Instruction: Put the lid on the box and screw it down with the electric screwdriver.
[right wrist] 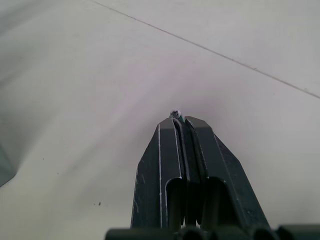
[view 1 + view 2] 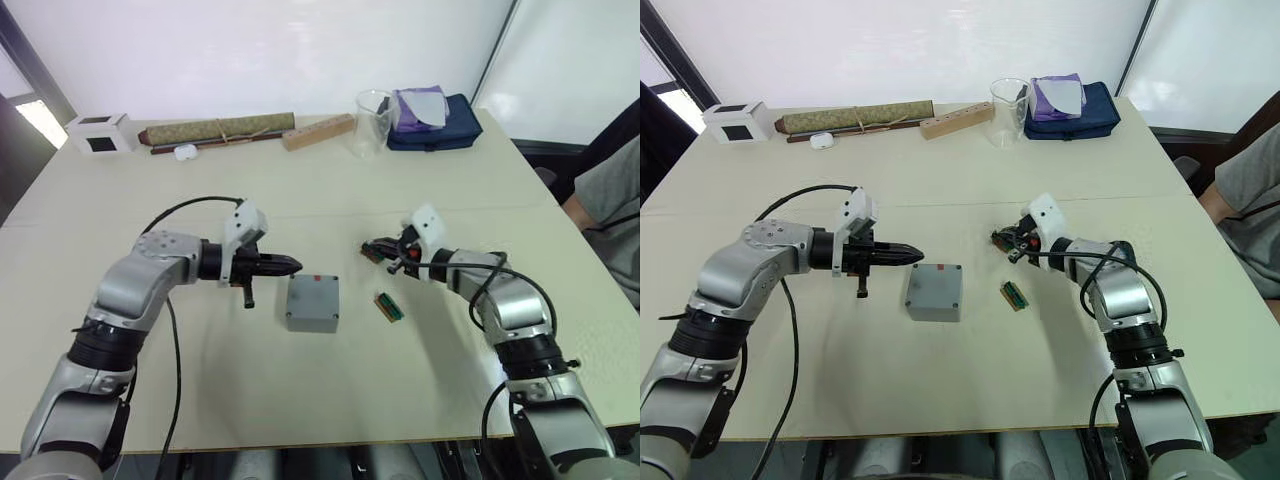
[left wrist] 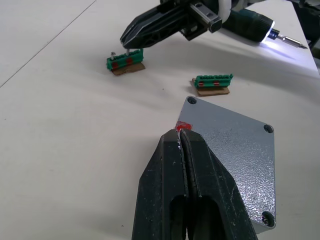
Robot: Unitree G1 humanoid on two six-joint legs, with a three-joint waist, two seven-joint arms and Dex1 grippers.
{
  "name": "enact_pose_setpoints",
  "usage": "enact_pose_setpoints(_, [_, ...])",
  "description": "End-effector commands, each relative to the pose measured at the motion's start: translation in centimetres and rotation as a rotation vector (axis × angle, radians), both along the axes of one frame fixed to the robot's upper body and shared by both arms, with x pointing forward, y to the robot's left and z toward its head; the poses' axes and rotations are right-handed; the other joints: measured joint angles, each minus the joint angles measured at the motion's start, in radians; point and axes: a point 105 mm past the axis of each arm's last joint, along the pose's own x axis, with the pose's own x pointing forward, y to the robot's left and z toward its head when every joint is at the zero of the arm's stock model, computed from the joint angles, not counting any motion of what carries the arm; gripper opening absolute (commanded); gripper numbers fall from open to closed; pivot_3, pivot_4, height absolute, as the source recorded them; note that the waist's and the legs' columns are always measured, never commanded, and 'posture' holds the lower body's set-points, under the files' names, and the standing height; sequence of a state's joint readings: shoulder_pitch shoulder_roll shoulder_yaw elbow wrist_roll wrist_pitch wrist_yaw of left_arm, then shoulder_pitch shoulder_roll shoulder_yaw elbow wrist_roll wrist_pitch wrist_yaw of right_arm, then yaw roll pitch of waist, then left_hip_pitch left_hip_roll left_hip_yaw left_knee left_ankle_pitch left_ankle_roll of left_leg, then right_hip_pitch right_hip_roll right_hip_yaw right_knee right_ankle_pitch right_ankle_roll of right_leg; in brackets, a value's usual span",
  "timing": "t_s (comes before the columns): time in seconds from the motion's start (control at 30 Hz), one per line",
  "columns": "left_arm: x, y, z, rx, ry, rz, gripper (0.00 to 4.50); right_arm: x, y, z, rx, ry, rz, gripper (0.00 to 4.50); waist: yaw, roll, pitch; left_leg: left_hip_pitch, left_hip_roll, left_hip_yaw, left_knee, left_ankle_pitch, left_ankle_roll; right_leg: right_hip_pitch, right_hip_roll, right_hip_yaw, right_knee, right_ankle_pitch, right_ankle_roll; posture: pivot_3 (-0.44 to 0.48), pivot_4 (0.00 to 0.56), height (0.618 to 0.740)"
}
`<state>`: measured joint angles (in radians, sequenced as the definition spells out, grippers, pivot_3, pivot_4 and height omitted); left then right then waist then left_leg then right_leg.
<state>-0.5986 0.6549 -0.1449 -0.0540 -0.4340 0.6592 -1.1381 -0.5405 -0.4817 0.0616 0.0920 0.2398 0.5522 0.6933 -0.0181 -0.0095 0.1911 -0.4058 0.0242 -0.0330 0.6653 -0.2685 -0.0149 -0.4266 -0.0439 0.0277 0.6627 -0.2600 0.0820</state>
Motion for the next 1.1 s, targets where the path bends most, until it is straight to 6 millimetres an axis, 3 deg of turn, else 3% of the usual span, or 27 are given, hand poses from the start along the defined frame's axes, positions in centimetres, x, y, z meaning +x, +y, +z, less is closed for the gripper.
enact_pose_setpoints(0.03, [0.0,-0.1,0.6,-0.005,-0.035,-0.017,0.00,-0.3,0.3,3.2,0.014,-0.116,0.041,0.09,0.000,0.000,0.000,0.000,0.000,0.000,0.000,0.000,0.000,0.000,0.000,0.000,0.000,0.000,0.000,0.000,0.150,0.740])
enact_pose_setpoints(0.23, [-0.1,0.0,0.6,-0.008,-0.035,-0.015,0.00,-1.4,1.0,4.7,0.036,-0.158,0.072,0.09,0.001,0.000,0.000,0.000,0.000,0.000,0.000,0.000,0.000,0.000,0.000,0.000,0.000,0.000,0.000,0.000,0.150,0.740])
enact_pose_setpoints(0.33, [-1.1,0.4,0.9,-0.005,-0.018,-0.045,0.00,-4.0,2.9,5.6,0.059,-0.170,0.176,0.09,0.001,0.000,0.000,0.000,0.000,0.000,0.000,0.000,0.000,0.000,0.000,0.000,0.000,0.000,0.000,0.000,0.150,0.740])
enact_pose_setpoints(0.6, [-2.3,1.1,0.6,0.047,-0.012,-0.068,0.00,-7.9,5.7,4.6,0.047,-0.153,0.290,0.09,0.001,0.000,0.000,0.000,0.000,-0.001,0.000,0.000,0.000,0.000,0.000,0.000,0.000,0.000,0.000,0.000,0.150,0.740])
enact_pose_setpoints(0.73, [-1.8,0.6,0.6,0.021,-0.012,-0.048,0.00,-8.3,6.7,3.1,0.049,-0.112,0.310,0.09,0.002,0.000,0.000,0.000,0.000,0.000,0.000,0.000,0.000,0.000,0.000,0.000,0.000,0.000,0.000,0.000,0.150,0.740])
enact_pose_setpoints(1.1, [-1.5,0.3,0.8,0.012,-0.017,-0.033,0.00,-7.9,7.1,2.1,0.040,-0.096,0.301,0.09,0.002,0.000,0.000,0.000,0.000,-0.001,0.000,0.000,0.000,0.000,0.000,0.000,0.000,0.000,0.000,0.000,0.150,0.740])
